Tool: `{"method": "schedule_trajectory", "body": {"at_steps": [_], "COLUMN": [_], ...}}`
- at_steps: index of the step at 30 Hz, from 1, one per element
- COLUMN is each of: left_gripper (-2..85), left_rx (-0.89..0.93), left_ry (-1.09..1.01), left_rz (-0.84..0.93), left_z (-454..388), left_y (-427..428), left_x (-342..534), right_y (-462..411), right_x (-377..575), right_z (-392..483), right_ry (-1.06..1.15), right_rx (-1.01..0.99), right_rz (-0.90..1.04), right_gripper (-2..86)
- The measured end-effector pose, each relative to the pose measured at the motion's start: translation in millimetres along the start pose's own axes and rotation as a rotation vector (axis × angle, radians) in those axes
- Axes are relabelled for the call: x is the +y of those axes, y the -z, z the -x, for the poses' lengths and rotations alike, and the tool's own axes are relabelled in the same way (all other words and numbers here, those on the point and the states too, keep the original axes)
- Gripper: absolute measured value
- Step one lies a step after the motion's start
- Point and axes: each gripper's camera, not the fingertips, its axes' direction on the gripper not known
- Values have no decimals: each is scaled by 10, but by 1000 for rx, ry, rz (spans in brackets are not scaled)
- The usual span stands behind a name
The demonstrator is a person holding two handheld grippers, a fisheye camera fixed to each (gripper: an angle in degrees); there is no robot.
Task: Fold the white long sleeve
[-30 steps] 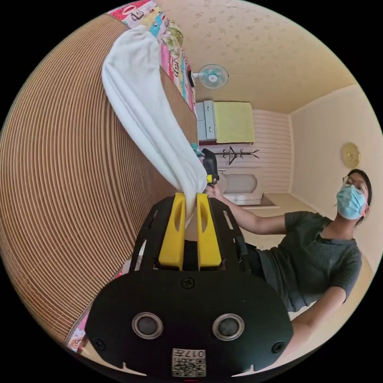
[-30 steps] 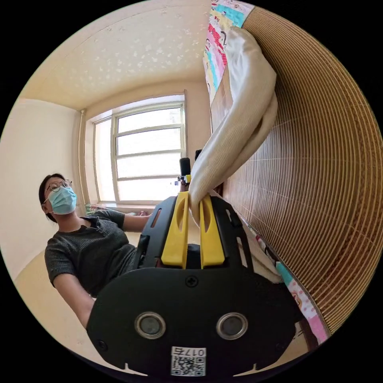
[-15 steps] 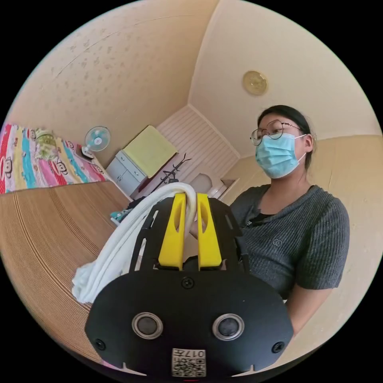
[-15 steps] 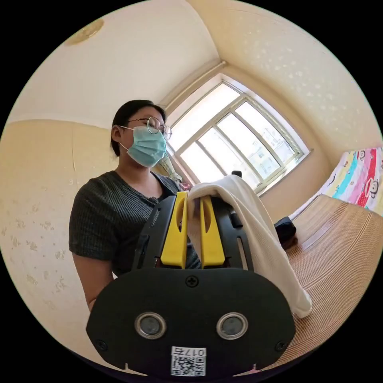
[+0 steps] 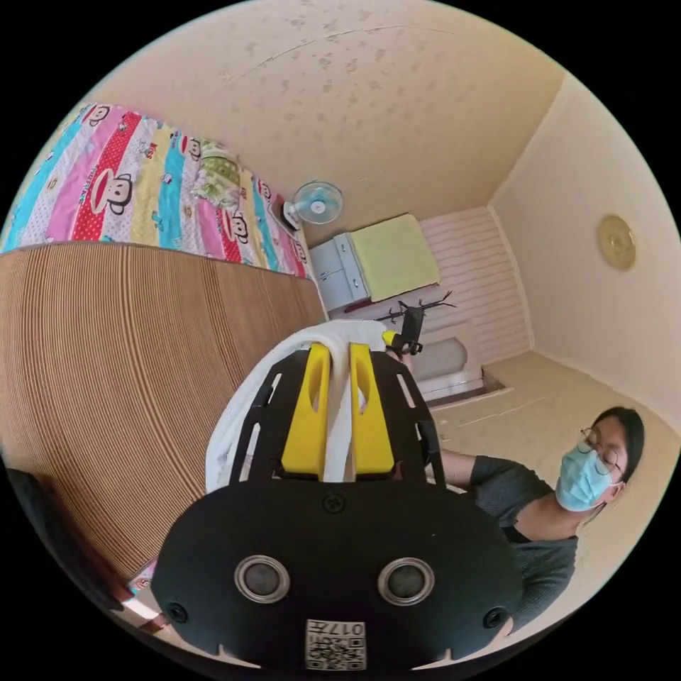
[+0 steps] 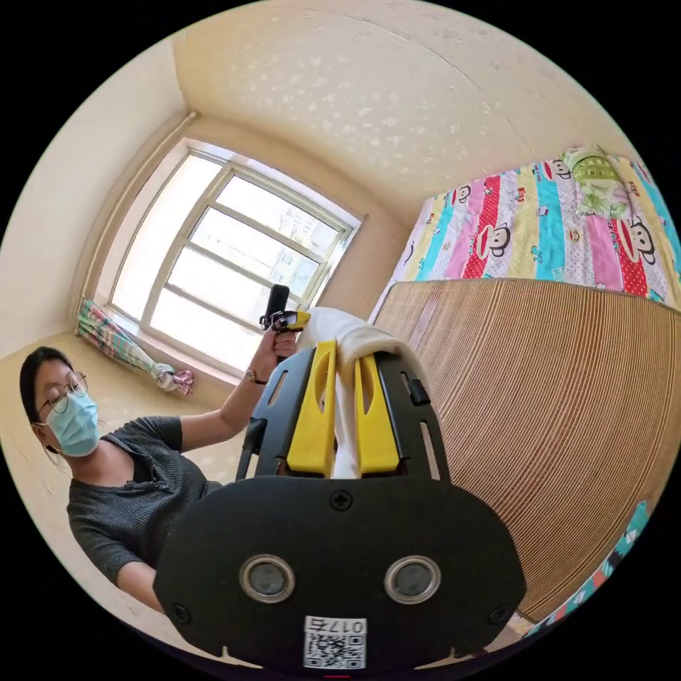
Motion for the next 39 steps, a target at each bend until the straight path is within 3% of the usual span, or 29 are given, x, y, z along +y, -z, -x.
{"method": "schedule_trajectory", "body": {"at_steps": [5,9,12,17,21,29,33,35,37,39], "left_gripper": [51,51,52,100,117,156,157,130,87,63], "left_rx": [-276,-162,-63,-110,-88,-211,-269,-257,-180,-139], "left_ry": [-40,29,157,576,651,395,442,516,501,411], "left_rz": [177,166,147,163,22,-56,-110,-10,30,-44], "left_z": [517,874,1246,1993,2141,2018,2135,2309,2349,2256], "left_y": [-607,-959,-1275,-1655,-1469,-1308,-1264,-1386,-1422,-1239], "left_x": [38,595,1189,2060,1913,0,-634,-899,-1006,-1009], "right_y": [-519,-719,-922,-1112,-896,-715,-765,-814,-689,-471], "right_x": [336,1208,1918,2647,2174,318,-250,-371,-440,-413], "right_z": [-497,-646,-935,-1449,-1455,-1602,-2069,-2177,-2057,-1829], "right_ry": [-86,-173,-396,-800,-754,-551,-654,-690,-656,-586], "right_rx": [80,54,60,30,23,148,45,-53,-204,-279], "right_rz": [100,69,85,111,17,-9,7,31,-62,-162], "right_gripper": [5,21,49,87,110,143,132,97,47,35]}}
